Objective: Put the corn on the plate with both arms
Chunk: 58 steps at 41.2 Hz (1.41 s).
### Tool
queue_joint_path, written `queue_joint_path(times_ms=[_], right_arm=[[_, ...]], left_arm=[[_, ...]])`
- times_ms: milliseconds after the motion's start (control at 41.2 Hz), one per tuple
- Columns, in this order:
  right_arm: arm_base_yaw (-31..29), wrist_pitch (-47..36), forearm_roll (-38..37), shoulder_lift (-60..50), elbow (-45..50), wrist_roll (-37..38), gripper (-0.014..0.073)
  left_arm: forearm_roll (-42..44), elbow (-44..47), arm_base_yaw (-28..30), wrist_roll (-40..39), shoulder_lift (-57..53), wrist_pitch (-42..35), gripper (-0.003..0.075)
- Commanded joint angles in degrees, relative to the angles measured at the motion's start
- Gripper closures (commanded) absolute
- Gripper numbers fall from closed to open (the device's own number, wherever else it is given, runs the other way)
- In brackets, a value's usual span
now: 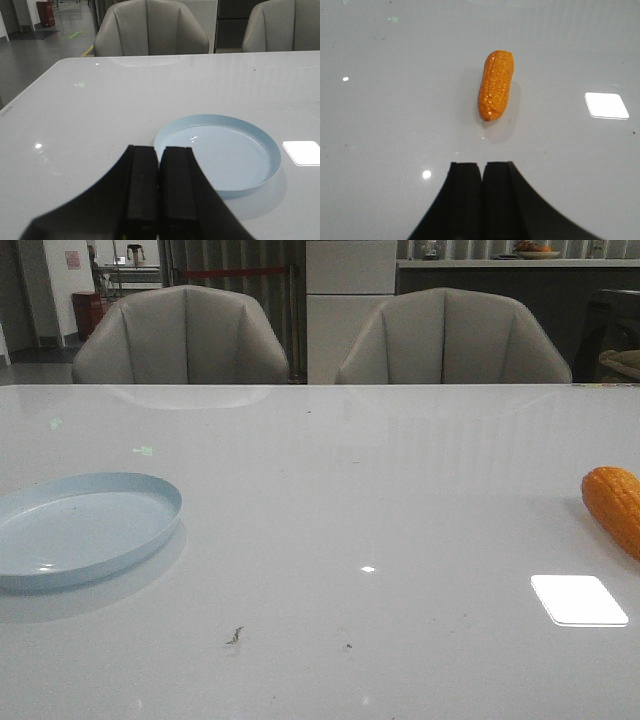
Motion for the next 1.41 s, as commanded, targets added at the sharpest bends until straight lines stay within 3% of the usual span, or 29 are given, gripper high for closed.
queue_joint_path(times_ms=[0, 1092, 1383], right_arm=[[-0.2, -3.0, 0.1, -1.5, -1.2, -0.4, 0.0535], [-0.3, -4.1, -1.6, -1.5, -1.2, -0.4, 0.0535], [-0.2, -9.7, -4.3, -1.5, -1.2, -0.4, 0.0535]], left_arm=[[-0.7, 2.2, 0.2, -0.1, -1.1, -4.6, 0.0626], [-0.7, 2.2, 0.2, -0.1, -1.1, -6.9, 0.0626], [-0.7, 2.2, 0.2, -0.1, -1.1, -10.6, 0.0626]])
